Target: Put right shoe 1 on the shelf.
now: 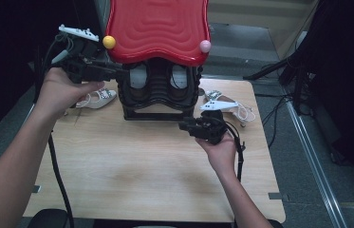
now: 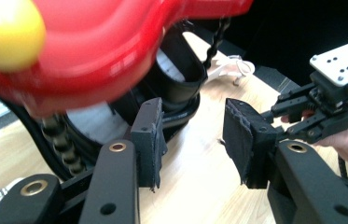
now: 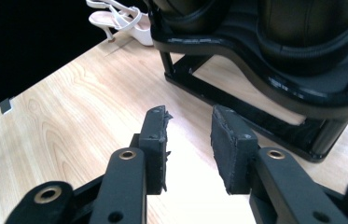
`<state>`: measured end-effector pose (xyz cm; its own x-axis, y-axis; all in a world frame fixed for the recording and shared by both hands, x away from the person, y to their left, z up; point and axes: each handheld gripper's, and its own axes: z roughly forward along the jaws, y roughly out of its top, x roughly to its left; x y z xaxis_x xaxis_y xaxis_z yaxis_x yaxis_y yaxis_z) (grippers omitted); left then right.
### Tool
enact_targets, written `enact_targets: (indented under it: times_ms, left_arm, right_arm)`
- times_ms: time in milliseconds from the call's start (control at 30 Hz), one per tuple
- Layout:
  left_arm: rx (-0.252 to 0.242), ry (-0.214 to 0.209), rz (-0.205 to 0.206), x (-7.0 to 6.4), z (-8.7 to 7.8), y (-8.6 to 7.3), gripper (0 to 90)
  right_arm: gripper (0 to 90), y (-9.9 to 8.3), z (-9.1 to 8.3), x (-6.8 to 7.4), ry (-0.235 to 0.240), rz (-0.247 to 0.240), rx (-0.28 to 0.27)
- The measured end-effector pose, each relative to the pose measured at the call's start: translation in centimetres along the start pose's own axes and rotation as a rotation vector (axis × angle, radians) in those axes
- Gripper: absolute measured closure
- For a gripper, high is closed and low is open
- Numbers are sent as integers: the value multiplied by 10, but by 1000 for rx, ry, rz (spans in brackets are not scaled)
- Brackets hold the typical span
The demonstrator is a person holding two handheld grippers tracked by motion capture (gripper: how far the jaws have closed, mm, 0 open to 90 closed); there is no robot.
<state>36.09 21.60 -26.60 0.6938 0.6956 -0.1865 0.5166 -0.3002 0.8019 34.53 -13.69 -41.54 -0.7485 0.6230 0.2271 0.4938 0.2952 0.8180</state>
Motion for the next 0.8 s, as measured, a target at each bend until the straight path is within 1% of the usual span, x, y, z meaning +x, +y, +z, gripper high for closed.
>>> enact_targets:
  times_ms: [67, 100, 200, 333, 400, 433, 467, 533, 600, 667, 733, 800]
  left_arm:
    - [6, -1, -6, 0, 1, -8, 572]
    - [8, -2, -12, 0, 2, -12, 567]
    - [14, -12, -24, 0, 4, -24, 559]
    - [19, -16, -42, 2, 9, -40, 553]
    - [28, -22, -54, 3, 11, -46, 550]
    - [27, -23, -62, 4, 11, -51, 548]
    - [23, -27, -66, 4, 12, -54, 549]
    - [17, -31, -74, 5, 13, -61, 552]
    - [14, -39, -74, 5, 15, -67, 569]
    - [24, -45, -74, 6, 18, -74, 604]
    - [30, -49, -73, 6, 22, -80, 622]
    - [43, -50, -71, 7, 26, -87, 650]
  right_arm:
    - [649, -4, -1, -2, 16, 9, 11]
    - [639, -6, -2, -3, 17, 7, 19]
    - [633, -12, -6, -6, 28, 0, 5]
    - [635, -19, -10, -9, 33, 10, 8]
    - [650, -21, -11, -9, 31, 11, -3]
    - [665, -23, -11, -10, 31, 21, -7]
    - [675, -24, -12, -10, 39, 36, 1]
    - [680, -27, -12, -11, 44, 40, 11]
    - [680, -31, -11, -12, 42, 32, 11]
    - [679, -34, -11, -13, 37, 28, 15]
    - [677, -39, -11, -13, 38, 37, 3]
    - [675, -43, -11, -14, 38, 43, 8]
